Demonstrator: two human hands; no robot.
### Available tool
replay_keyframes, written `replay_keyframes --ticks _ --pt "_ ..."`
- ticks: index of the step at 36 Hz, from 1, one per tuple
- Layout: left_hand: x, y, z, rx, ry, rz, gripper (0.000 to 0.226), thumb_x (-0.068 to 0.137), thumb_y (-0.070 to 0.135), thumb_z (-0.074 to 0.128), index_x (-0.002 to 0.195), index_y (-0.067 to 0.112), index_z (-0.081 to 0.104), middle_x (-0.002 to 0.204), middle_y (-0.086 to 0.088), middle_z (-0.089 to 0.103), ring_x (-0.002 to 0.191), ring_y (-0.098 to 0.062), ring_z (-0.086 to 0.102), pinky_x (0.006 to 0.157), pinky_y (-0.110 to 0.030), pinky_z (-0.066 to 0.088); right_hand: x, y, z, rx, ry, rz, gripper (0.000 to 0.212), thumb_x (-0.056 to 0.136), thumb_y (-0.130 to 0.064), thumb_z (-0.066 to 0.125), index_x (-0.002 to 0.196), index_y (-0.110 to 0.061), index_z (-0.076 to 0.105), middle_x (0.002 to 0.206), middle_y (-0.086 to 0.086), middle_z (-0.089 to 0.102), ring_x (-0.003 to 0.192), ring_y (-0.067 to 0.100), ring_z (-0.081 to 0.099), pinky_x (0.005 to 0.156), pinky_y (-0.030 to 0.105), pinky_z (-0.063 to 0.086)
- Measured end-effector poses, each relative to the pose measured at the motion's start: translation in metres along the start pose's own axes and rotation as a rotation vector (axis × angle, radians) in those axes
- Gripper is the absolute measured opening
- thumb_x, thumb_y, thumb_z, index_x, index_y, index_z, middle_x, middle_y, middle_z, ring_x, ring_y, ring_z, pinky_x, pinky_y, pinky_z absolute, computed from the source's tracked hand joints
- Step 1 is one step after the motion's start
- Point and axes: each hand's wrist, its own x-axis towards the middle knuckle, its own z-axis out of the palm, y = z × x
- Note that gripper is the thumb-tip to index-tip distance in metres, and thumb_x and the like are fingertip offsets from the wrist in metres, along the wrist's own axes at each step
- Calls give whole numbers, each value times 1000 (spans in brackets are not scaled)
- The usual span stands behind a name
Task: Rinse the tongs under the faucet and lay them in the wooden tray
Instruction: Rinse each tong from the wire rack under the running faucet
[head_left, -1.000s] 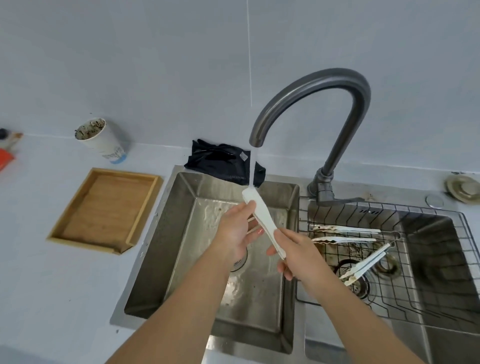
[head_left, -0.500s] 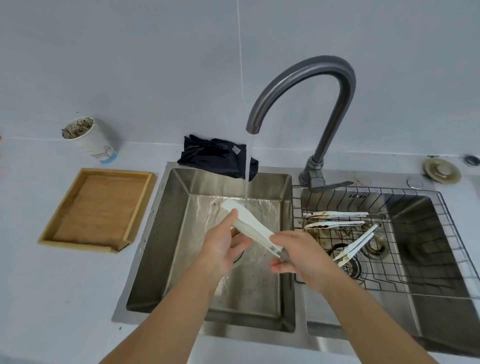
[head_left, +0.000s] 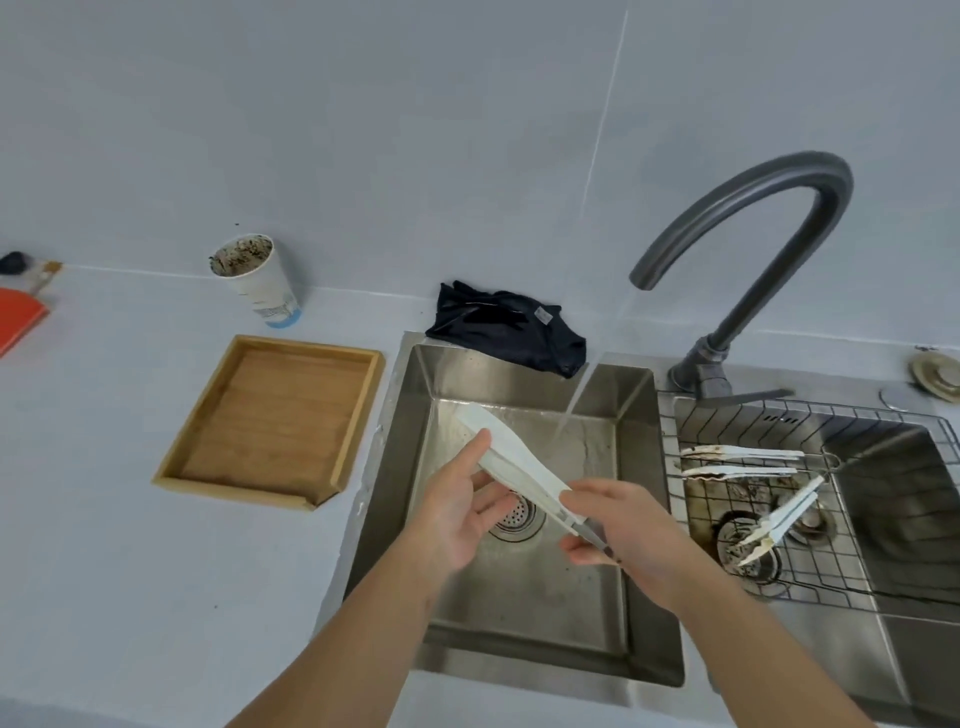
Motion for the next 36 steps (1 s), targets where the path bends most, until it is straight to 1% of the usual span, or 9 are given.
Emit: replay_keyframes --ticks 4,9,12,15,19,24,27,32,36 --pt "-2 14 -19 -24 -13 2 31 92 36 71 111 12 68 90 -10 80 88 -24 78 85 -37 61 1 -6 24 -5 -9 0 11 96 -17 65 105 -16 72 99 13 74 71 22 71 62 28 58" --pt "-4 34 -42 -80 -41 16 29 92 33 71 111 11 69 93 -11 80 90 -23 77 75 -33 62 9 -12 49 138 -46 49 23 98 -21 61 100 -6 79 84 11 69 62 21 67 54 29 55" --pt "-6 42 -50 -112 -83 34 30 92 32 69 114 13 67 99 -10 80 95 -24 76 77 -34 61 12 -13 60 160 -50 100 25 97 -20 59 92 -13 83 86 14 73 60 20 65 55 30 55" --pt "-7 52 -62 -137 -117 55 41 89 33 70 124 12 65 107 -10 78 100 -24 75 84 -36 59 16 -16 77 178 -83 133 22 95 -11 60 101 -6 80 85 18 74 56 19 62 45 26 49" --pt "-7 65 -79 -151 -143 73 48 94 39 65 135 15 59 119 -12 74 110 -26 71 92 -39 57 20 -21 102 210 -91 134 22 97 -5 59 113 -1 74 86 20 73 54 21 61 43 26 49" --pt "-7 81 -98 -112 -195 90 56 80 55 65 129 27 58 125 -8 72 115 -23 69 96 -41 56 25 -26 134 210 -65 84 20 97 -1 58 106 -1 76 81 19 71 51 20 60 43 25 51" --pt "-6 88 -110 -55 -151 106 48 86 57 62 126 29 60 125 -5 73 116 -21 69 99 -42 55 29 -26 149 221 -24 59 21 96 -1 59 98 -4 79 78 17 71 52 19 61 47 28 52" --pt "-4 103 -132 -15 18 163 20 97 39 61 113 25 64 106 -3 78 100 -20 74 72 -31 62 38 -26 169 163 67 8 21 95 -3 62 94 -12 81 76 13 73 52 17 61 46 28 46" --pt "-3 116 -146 -29 111 194 18 97 29 64 112 19 62 104 -9 75 96 -23 72 68 -32 60 45 -28 186 138 98 -29 20 95 -3 62 103 -14 77 78 11 76 55 20 63 41 27 45"
